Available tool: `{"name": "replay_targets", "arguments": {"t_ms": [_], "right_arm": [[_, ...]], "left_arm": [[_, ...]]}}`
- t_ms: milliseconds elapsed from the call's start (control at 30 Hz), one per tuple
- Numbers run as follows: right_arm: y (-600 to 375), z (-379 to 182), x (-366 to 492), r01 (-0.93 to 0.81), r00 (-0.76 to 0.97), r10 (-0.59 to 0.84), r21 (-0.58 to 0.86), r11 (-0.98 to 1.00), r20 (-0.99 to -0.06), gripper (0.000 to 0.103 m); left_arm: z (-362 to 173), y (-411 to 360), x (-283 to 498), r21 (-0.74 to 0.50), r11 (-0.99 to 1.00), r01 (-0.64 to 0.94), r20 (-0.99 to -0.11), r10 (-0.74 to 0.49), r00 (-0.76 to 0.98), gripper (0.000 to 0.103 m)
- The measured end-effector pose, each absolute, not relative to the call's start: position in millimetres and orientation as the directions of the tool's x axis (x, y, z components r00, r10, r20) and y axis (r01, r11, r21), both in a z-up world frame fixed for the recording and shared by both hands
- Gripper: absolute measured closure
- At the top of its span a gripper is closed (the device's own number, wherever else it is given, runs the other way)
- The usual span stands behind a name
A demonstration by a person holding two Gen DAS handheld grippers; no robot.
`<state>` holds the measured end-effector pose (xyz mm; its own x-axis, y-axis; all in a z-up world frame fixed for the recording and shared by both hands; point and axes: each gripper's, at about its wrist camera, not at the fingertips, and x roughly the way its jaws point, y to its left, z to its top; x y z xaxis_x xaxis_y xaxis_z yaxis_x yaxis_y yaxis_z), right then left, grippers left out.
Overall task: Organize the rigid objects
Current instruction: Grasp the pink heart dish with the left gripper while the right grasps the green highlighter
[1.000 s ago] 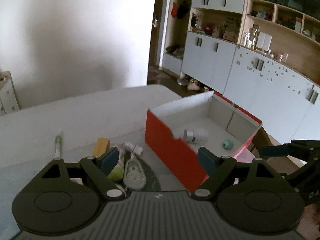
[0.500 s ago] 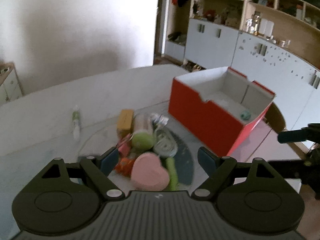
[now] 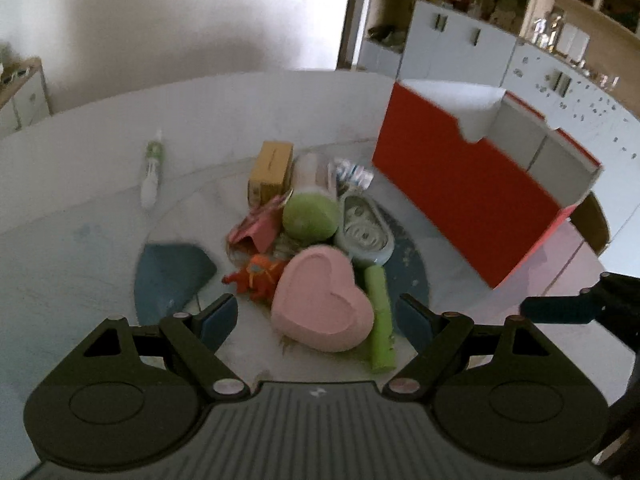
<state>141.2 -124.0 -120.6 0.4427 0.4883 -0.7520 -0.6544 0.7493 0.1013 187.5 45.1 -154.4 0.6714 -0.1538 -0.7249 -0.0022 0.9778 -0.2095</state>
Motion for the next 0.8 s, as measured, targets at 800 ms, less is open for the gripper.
{"name": "replay_targets", "arguments": {"t_ms": [800], "right_arm": [[-84,-147,161,-0.668,0.491,0.487,0.046,0.742,-0.723,0.037]], "left_arm": [[-181,50,215,-0.334,0.937,-0.105,-0.759,-0.201,0.619,0.027]]}}
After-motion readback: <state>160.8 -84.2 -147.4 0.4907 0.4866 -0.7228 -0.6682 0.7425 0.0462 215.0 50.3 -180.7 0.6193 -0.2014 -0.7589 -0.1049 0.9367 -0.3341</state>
